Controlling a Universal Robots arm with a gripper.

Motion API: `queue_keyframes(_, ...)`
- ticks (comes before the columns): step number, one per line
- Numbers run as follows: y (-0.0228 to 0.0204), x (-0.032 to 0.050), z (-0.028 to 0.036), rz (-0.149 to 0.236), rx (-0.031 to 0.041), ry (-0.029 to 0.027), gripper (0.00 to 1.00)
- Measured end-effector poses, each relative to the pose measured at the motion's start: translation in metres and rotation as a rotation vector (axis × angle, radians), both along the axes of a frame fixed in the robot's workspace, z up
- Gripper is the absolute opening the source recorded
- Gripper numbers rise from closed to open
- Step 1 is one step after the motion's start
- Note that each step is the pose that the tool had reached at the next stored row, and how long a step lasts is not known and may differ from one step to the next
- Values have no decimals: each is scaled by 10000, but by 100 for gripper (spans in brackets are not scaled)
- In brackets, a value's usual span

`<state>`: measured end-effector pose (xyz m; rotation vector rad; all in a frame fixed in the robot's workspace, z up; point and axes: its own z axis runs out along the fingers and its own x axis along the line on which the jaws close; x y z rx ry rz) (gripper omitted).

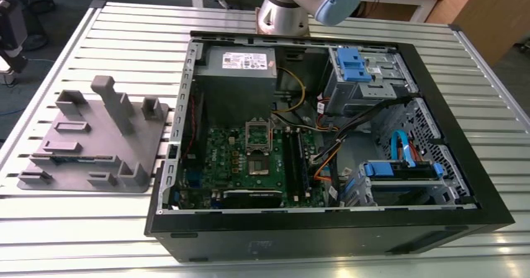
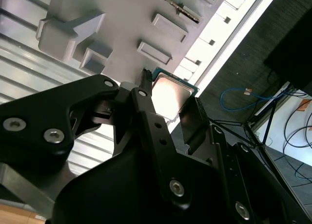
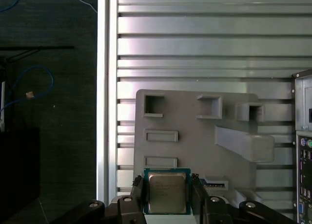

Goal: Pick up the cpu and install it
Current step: 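Pick up the cpu and move it towards the insertion slot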

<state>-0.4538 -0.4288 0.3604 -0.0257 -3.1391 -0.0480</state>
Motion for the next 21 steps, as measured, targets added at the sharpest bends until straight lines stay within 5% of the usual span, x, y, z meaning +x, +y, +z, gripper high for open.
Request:
queue_keyframes(9,0,0,96,0,2,-4,47)
queue_keyframes(21,0,50,101,0,3,-4,47)
